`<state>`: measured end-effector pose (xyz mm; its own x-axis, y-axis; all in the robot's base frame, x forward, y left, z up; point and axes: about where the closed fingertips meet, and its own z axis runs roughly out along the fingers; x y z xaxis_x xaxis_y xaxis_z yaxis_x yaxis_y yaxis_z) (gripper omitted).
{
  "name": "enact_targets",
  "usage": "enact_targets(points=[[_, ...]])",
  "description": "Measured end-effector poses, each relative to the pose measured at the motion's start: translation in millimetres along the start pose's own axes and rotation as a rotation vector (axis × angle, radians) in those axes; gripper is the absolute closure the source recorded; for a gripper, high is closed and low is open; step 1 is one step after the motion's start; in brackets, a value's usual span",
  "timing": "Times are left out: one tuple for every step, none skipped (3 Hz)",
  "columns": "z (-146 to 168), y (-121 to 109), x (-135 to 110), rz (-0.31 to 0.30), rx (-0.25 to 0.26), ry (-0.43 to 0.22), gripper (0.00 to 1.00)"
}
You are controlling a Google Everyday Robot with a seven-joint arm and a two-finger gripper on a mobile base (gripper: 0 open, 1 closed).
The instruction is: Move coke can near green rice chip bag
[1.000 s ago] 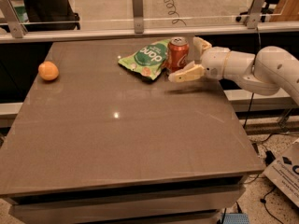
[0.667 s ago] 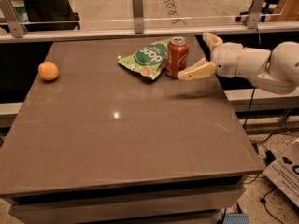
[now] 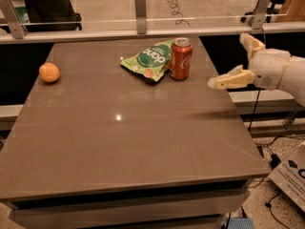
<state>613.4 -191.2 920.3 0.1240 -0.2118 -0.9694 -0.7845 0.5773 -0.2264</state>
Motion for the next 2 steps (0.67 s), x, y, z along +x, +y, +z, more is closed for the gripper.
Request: enact_targets(points=[[-21.5,-1.9,3.9,0.007,0.031,0.005,0.0],[-21.4,-1.9,3.8,0.007,0.031,0.005,0.0]])
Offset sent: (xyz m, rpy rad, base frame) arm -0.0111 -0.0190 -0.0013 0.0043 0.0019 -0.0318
